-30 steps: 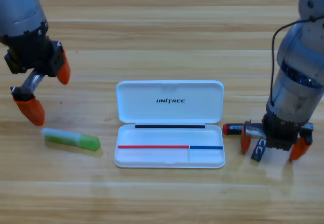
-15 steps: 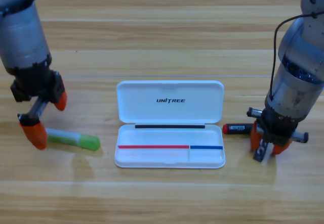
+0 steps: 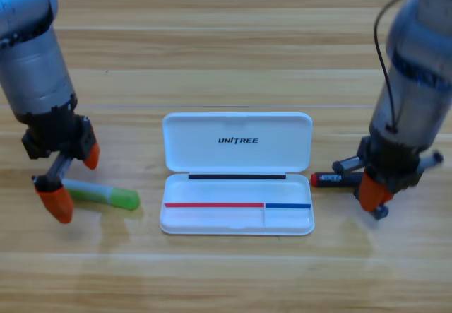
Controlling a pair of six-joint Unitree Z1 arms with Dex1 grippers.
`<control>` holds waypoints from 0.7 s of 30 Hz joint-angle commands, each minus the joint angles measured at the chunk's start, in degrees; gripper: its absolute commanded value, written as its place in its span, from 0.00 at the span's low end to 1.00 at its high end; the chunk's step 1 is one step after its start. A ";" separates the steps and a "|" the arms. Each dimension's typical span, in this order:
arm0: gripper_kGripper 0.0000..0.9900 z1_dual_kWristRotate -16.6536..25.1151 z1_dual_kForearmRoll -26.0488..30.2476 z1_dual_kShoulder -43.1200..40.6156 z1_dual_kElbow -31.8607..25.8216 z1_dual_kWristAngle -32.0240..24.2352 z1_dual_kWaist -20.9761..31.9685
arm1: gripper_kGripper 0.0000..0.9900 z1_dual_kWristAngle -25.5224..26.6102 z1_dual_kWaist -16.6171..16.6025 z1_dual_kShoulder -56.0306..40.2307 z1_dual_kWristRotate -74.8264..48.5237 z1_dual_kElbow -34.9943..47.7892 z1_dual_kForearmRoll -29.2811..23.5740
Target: Clean up eraser and pencils
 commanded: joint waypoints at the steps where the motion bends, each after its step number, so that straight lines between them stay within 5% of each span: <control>1: 0.99 -0.48 -4.63 2.48 3.76 -0.67 0.88 | 0.00 5.55 4.47 -0.57 -28.88 -4.69 10.85; 7: 0.99 -0.48 -9.02 2.48 5.96 -0.05 0.88 | 0.00 8.02 6.85 0.58 -45.32 -7.77 12.26; 21: 1.00 0.23 -17.64 4.15 11.32 1.26 0.88 | 0.00 5.29 10.28 12.00 -51.91 -19.99 12.26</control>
